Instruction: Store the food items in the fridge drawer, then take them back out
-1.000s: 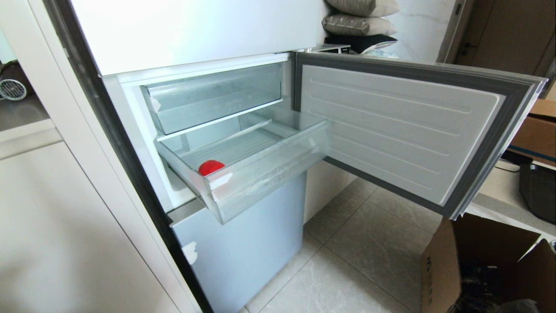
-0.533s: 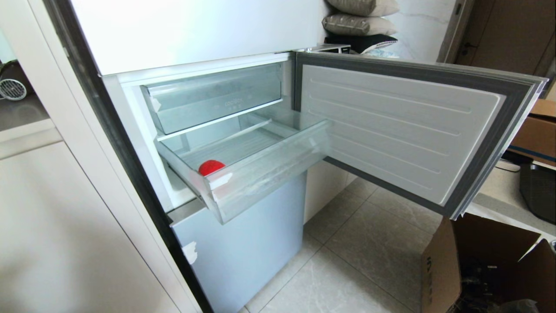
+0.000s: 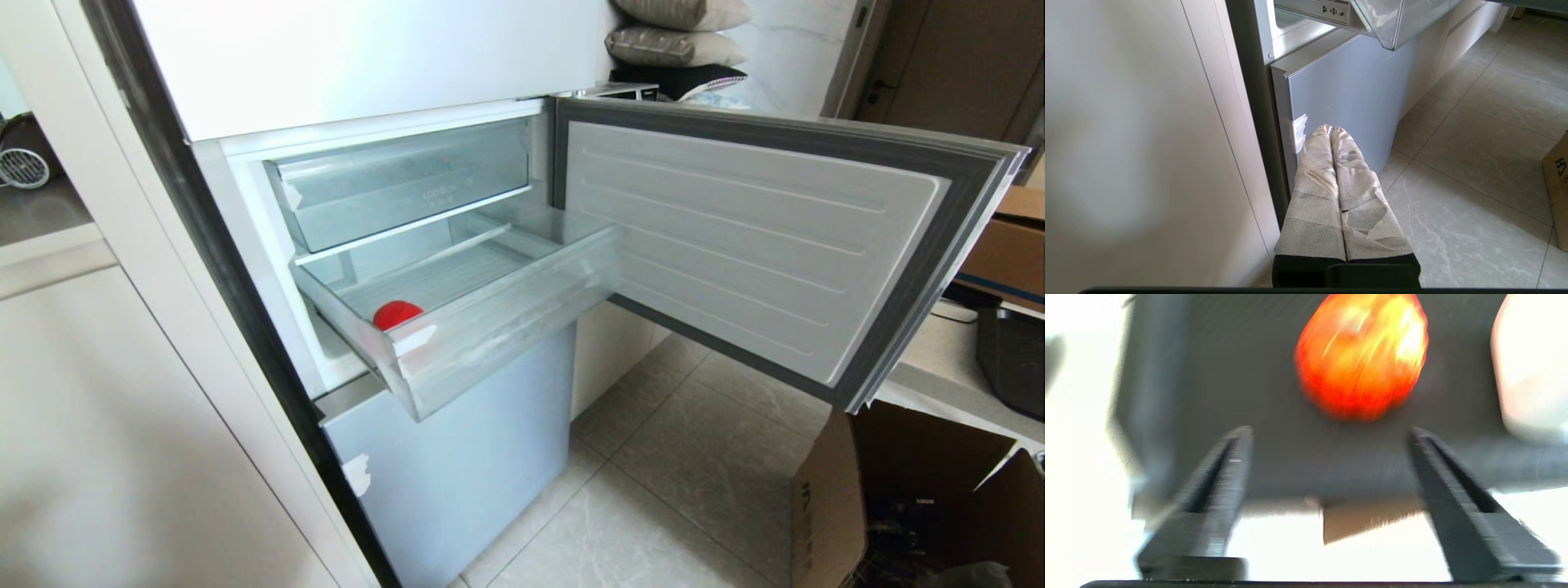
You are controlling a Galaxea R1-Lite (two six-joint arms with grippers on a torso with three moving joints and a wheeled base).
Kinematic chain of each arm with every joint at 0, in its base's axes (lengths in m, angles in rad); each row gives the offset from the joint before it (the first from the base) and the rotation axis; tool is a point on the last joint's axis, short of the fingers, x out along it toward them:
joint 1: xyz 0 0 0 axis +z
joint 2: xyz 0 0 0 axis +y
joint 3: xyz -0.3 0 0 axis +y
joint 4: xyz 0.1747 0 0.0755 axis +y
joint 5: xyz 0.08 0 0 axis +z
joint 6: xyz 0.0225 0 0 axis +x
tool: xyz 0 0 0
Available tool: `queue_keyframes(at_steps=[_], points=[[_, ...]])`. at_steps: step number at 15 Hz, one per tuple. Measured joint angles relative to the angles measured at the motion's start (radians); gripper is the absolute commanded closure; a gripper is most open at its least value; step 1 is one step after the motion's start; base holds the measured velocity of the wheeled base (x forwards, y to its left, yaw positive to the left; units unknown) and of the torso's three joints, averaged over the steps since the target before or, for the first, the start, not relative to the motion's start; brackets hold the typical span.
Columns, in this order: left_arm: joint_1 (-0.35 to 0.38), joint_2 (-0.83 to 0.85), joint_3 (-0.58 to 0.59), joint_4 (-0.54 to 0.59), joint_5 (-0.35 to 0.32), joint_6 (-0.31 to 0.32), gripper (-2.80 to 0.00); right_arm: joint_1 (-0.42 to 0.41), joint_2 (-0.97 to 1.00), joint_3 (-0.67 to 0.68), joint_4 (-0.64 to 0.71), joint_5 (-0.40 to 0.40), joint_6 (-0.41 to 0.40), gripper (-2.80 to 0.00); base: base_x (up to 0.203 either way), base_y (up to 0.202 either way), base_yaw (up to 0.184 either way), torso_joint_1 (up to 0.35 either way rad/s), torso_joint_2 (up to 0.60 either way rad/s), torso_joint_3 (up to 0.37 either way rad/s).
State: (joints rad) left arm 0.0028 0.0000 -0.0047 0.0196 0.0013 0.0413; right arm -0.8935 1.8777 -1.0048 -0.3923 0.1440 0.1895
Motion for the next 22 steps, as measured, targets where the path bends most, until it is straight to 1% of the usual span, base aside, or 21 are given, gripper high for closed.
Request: queue_keyframes(at_steps=[3, 5, 6, 7, 9, 11, 13, 14, 15, 17, 19, 22], points=[[0.000, 0.000, 0.000, 0.000, 0.000, 0.000, 0.00, 0.036, -0.230, 0.218, -0.003, 0.061, -0.052, 0.00, 0.000, 0.000, 0.000, 0.000, 0.00, 0.000], [0.000, 0.000, 0.000, 0.000, 0.000, 0.000, 0.00, 0.109, -0.416, 0.390, -0.004, 0.095, -0.095, 0.00, 0.000, 0.000, 0.000, 0.000, 0.00, 0.000], [0.000, 0.000, 0.000, 0.000, 0.000, 0.000, 0.00, 0.168, -0.520, 0.481, -0.004, 0.109, -0.119, 0.00, 0.000, 0.000, 0.000, 0.000, 0.00, 0.000], [0.000, 0.000, 0.000, 0.000, 0.000, 0.000, 0.00, 0.245, -0.631, 0.571, -0.003, 0.117, -0.138, 0.00, 0.000, 0.000, 0.000, 0.000, 0.00, 0.000], [0.000, 0.000, 0.000, 0.000, 0.000, 0.000, 0.00, 0.436, -0.841, 0.726, 0.003, 0.107, -0.164, 0.00, 0.000, 0.000, 0.000, 0.000, 0.00, 0.000], [0.000, 0.000, 0.000, -0.001, 0.000, -0.003, 0.00, 0.619, -1.088, 0.842, 0.059, 0.058, -0.182, 0.00, 0.000, 0.000, 0.000, 0.000, 0.00, 0.000], [0.000, 0.000, 0.000, -0.004, 0.000, -0.010, 0.00, 0.749, -1.339, 0.908, 0.164, 0.004, -0.216, 0.00, 0.000, 0.000, 0.000, 0.000, 0.00, 0.000], [0.000, 0.000, 0.000, -0.005, 0.000, -0.012, 0.00, 0.791, -1.459, 0.933, 0.217, -0.019, -0.242, 0.00, 0.000, 0.000, 0.000, 0.000, 0.00, 0.000], [0.000, 0.000, 0.001, -0.006, 0.000, -0.016, 0.00, 0.818, -1.565, 0.949, 0.263, -0.035, -0.265, 0.00, 0.000, 0.000, 0.000, 0.000, 0.00, 0.000], [0.000, 0.000, 0.001, -0.007, 0.000, -0.021, 0.00, 0.858, -1.736, 0.975, 0.337, -0.065, -0.278, 0.00, 0.000, 0.000, 0.000, 0.000, 0.00, 0.000], [0.000, 0.000, 0.001, -0.007, 0.000, -0.022, 0.00, 0.886, -1.816, 0.996, 0.393, -0.096, -0.279, 0.00, 0.000, 0.000, 0.000, 0.000, 0.00, 0.000], [0.000, 0.000, 0.001, -0.007, 0.000, -0.022, 0.00, 0.896, -1.863, 1.002, 0.394, -0.128, -0.259, 0.00, 0.000, 0.000, 0.000, 0.000, 0.00, 0.000]])
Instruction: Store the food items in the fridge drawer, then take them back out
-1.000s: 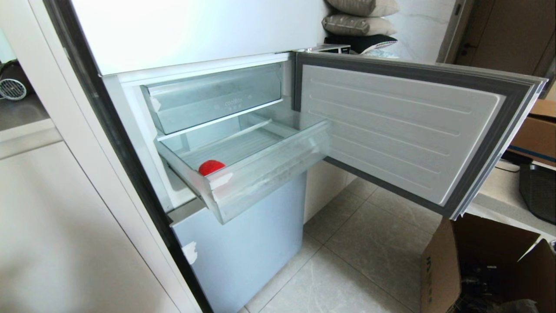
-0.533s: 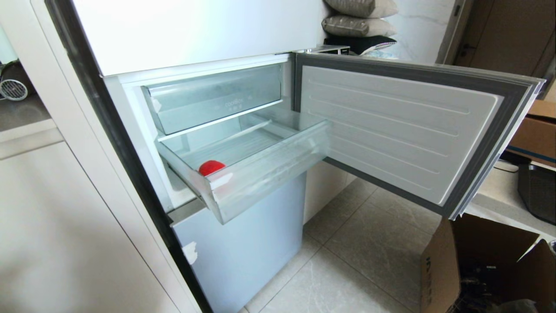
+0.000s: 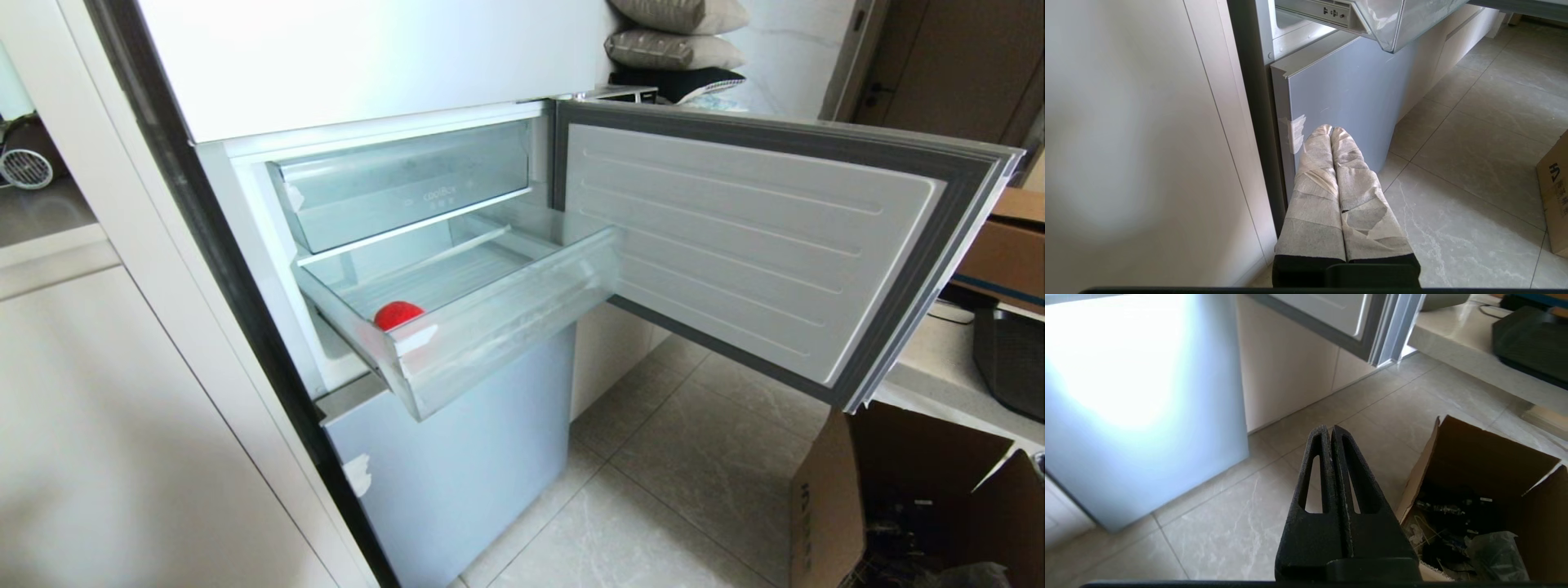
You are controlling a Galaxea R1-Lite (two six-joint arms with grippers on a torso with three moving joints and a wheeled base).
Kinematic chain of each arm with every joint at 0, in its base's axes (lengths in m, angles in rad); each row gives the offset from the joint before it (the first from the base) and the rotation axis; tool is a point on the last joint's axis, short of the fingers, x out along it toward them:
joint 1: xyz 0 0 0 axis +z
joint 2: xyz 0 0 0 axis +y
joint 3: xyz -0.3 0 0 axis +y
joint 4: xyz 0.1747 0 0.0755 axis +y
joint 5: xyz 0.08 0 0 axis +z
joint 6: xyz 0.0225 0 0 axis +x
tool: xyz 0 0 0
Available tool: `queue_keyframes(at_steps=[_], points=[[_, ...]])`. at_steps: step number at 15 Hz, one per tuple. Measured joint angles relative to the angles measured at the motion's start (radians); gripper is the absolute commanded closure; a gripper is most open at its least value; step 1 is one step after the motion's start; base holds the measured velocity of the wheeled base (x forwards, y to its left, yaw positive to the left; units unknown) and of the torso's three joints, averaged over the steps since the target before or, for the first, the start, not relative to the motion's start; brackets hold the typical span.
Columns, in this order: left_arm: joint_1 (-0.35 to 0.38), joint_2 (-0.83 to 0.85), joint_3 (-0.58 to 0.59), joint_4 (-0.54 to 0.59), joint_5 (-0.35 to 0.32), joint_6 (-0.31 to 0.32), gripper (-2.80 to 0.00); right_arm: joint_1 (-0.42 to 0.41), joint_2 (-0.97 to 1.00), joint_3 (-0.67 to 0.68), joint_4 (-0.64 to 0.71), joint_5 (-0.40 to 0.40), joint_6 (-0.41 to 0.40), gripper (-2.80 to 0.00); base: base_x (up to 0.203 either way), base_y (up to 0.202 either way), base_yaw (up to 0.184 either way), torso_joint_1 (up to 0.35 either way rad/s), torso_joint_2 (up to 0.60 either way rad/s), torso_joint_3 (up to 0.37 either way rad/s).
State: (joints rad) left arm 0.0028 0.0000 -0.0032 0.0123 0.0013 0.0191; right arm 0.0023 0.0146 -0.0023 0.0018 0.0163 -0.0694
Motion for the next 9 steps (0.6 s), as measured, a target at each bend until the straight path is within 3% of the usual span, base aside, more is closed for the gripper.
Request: queue_keyframes(at_steps=[5, 9], points=[[0.000, 0.000, 0.000, 0.000, 0.000, 0.000, 0.00, 0.002, -0.015, 0.002, -0.001, -0.007, 0.030, 0.00, 0.000, 0.000, 0.000, 0.000, 0.00, 0.000], [0.000, 0.000, 0.000, 0.000, 0.000, 0.000, 0.00, 0.001, -0.016, 0.002, -0.001, -0.008, 0.031, 0.00, -0.003, -0.008, 0.148, 0.005, 0.01, 0.004]])
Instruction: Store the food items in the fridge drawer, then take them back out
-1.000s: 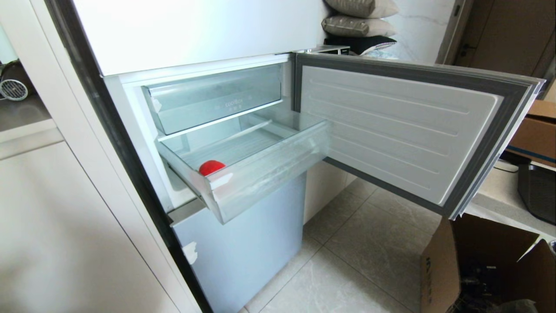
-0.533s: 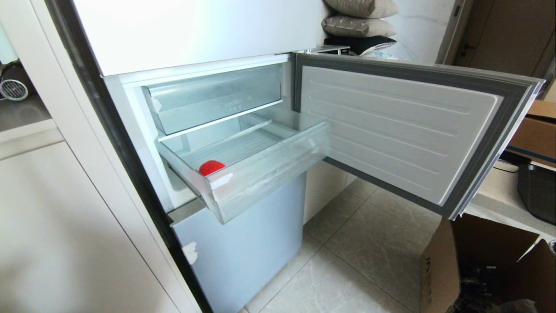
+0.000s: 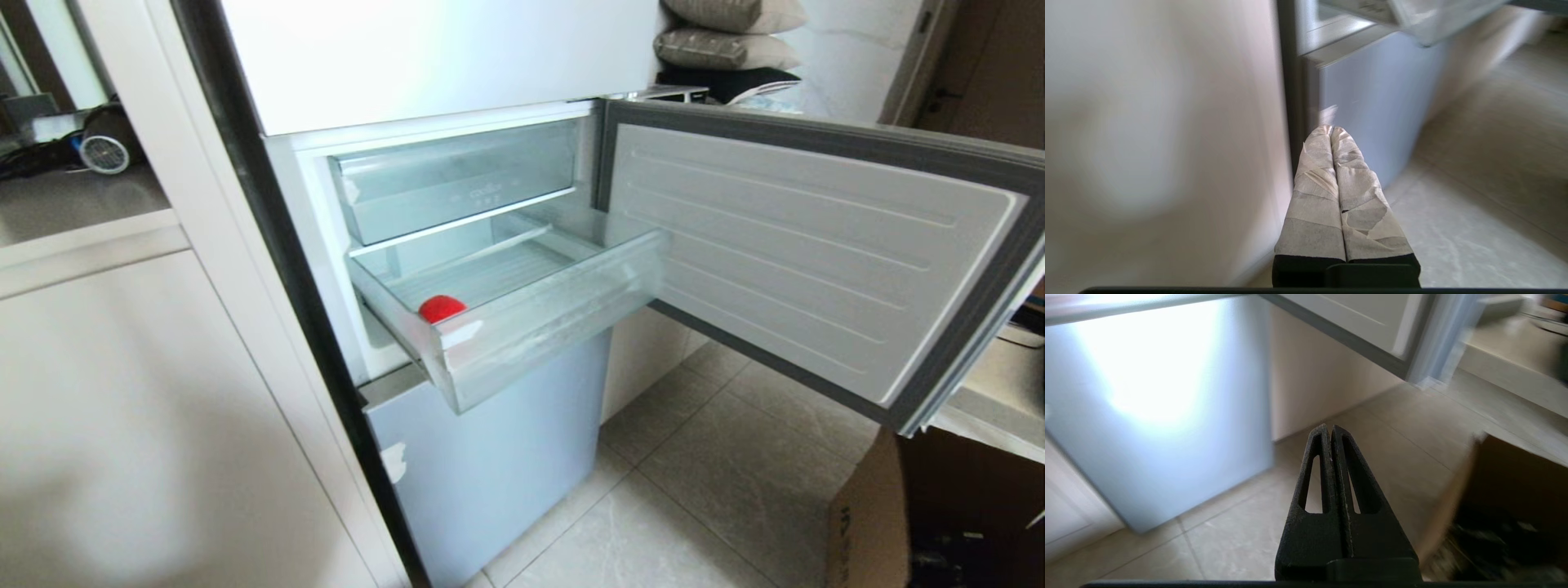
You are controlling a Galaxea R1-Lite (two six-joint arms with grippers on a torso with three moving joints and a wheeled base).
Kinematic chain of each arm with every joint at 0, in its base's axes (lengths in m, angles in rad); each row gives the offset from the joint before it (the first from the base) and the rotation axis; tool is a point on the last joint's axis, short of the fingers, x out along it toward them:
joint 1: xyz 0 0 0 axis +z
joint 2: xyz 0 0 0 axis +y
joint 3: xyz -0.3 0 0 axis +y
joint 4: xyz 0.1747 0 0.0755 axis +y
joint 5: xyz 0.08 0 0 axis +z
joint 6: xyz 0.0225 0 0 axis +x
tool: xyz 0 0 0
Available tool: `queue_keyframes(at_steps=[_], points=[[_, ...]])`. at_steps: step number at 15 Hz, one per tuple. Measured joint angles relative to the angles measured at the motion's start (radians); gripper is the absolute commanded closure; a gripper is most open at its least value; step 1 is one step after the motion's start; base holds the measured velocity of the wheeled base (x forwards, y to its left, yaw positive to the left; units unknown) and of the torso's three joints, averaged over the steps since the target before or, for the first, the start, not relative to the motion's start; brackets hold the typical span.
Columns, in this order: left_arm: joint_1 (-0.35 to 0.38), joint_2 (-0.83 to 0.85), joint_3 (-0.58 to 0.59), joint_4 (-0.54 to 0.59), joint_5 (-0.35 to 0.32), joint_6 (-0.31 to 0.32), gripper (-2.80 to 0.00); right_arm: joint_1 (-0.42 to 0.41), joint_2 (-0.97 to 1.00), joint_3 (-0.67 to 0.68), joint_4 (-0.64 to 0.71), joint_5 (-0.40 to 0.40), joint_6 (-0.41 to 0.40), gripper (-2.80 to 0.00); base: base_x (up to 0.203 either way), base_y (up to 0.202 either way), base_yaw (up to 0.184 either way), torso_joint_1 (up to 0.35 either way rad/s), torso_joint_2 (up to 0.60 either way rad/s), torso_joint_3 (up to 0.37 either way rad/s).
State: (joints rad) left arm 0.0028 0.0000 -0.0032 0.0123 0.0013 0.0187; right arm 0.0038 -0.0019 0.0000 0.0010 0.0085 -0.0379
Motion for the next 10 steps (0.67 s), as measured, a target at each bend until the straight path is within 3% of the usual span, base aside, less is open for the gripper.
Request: queue_keyframes(at_steps=[10], points=[[0.000, 0.000, 0.000, 0.000, 0.000, 0.000, 0.00, 0.000, 0.000, 0.000, -0.001, -0.008, 0.033, 0.00, 0.000, -0.009, 0.173, 0.001, 0.00, 0.003]])
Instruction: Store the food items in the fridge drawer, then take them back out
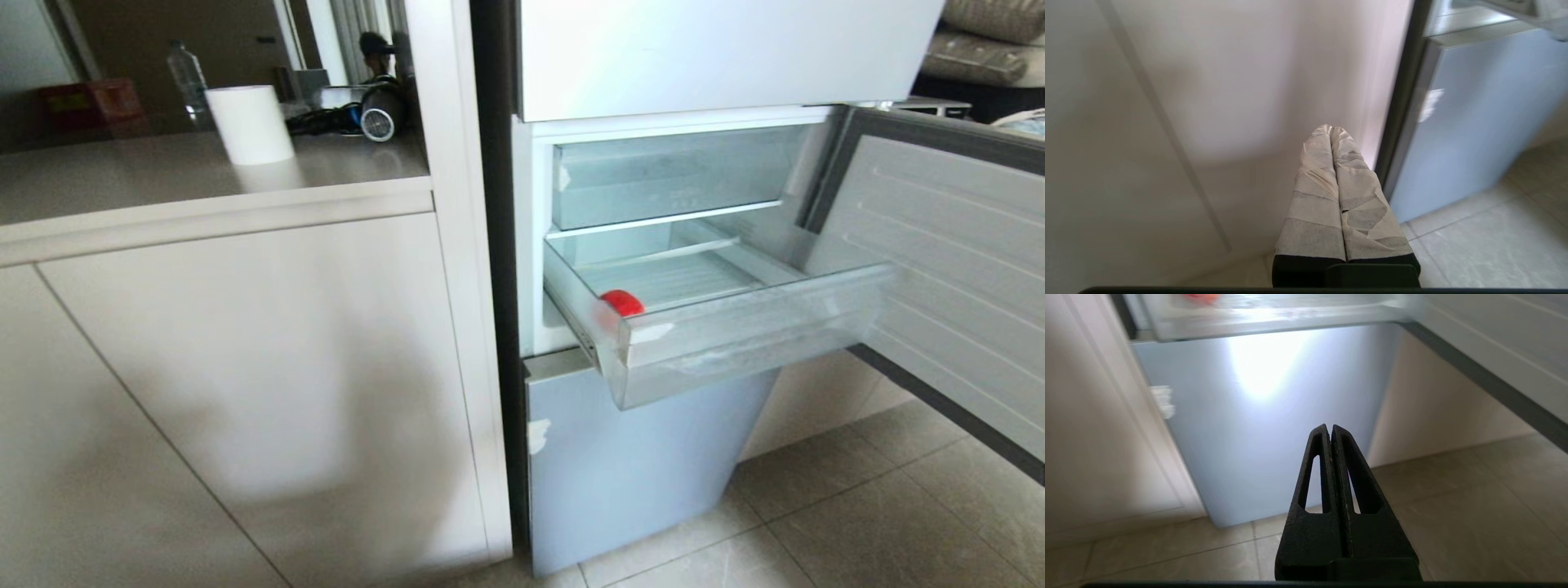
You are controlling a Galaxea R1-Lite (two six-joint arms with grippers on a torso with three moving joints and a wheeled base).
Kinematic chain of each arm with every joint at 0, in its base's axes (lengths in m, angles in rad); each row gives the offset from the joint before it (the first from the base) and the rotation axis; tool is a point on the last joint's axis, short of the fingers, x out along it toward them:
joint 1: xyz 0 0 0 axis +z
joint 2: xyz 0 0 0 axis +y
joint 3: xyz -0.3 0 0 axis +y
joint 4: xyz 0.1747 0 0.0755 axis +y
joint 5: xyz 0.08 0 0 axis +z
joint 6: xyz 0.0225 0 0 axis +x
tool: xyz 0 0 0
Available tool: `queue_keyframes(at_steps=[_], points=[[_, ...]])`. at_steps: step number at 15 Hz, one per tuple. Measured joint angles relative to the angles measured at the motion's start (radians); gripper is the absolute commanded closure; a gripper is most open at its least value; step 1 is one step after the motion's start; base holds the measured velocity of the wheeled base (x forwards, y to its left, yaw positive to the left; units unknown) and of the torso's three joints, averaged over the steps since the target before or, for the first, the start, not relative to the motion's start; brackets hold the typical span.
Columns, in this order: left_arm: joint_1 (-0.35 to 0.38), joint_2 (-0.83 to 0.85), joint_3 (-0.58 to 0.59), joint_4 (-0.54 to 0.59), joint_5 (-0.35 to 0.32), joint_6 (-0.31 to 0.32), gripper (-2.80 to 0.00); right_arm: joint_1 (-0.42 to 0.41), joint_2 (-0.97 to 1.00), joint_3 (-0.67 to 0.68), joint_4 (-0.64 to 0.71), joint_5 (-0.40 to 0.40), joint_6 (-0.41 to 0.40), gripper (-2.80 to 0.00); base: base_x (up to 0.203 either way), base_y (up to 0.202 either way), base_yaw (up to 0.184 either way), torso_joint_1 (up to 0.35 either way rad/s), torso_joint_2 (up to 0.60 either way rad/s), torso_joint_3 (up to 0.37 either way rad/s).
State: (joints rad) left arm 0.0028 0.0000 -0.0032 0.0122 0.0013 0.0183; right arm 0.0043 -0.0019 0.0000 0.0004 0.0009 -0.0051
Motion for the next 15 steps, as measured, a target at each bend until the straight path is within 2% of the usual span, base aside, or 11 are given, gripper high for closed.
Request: queue_keyframes(at_steps=[9, 15], points=[[0.000, 0.000, 0.000, 0.000, 0.000, 0.000, 0.00, 0.000, 0.000, 0.000, 0.000, 0.000, -0.002, 0.00, 0.001, -0.009, 0.162, 0.002, 0.00, 0.003], [0.000, 0.000, 0.000, 0.000, 0.000, 0.000, 0.00, 0.000, 0.000, 0.000, 0.000, 0.010, -0.032, 0.00, 0.000, 0.000, 0.000, 0.000, 0.00, 0.000]])
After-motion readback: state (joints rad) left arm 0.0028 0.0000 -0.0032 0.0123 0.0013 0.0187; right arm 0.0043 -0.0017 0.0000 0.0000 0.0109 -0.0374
